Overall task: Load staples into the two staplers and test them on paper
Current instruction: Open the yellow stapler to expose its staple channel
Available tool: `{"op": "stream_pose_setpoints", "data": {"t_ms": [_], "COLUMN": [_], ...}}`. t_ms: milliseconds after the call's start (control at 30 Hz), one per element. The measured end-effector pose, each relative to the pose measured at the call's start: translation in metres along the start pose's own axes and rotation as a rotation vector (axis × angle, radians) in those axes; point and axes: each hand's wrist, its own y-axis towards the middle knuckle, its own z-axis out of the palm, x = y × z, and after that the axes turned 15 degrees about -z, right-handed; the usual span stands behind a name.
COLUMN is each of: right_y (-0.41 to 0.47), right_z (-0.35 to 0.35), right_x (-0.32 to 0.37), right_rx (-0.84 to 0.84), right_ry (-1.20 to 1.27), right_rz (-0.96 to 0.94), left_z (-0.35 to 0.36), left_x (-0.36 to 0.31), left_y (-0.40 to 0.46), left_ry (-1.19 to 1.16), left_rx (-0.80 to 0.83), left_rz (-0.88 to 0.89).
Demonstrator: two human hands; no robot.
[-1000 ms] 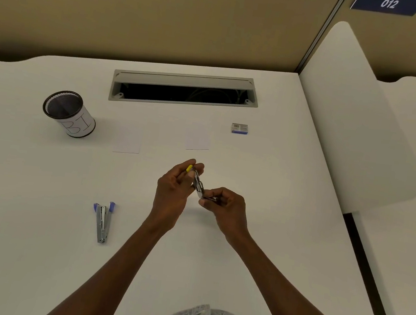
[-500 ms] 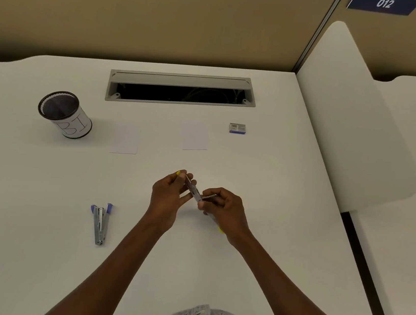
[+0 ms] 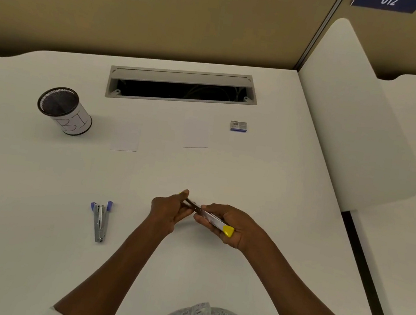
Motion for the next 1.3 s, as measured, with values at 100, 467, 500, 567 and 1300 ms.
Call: {"op": "stream_pose_setpoints", "data": {"t_ms": [100,467,500,567,1300], "right_y": [0.001,0.005,0.004,0.005,0.007], "right_z": [-0.001,-0.022,-0.024,-0.029,-0.03], "right_x": [0.0,0.0,0.0,0.0,-0.004], "right_rx": [-0.001,-0.009,0.009,0.036,0.083], "right_ry": [0.015,0.166,0.189,0.22,0.267], "right_rz": [0.023,0.06,0.063,0.064,0.072], "left_z": [0.0,0.001,0.001,0.003,0.006], "left_x": [0.001,0.008,0.008,0.006,0.014], "left_y": [0.001,-0.006,-0.008,-0.013,-0.006], "left_ry": [0.019,0.075,0.055,0.04,0.124], "left_rx": [-0.01,0.037,0.077,0.139,0.177], "left_rz": [0.006,0.098,0.092,0.099,0.039]}}
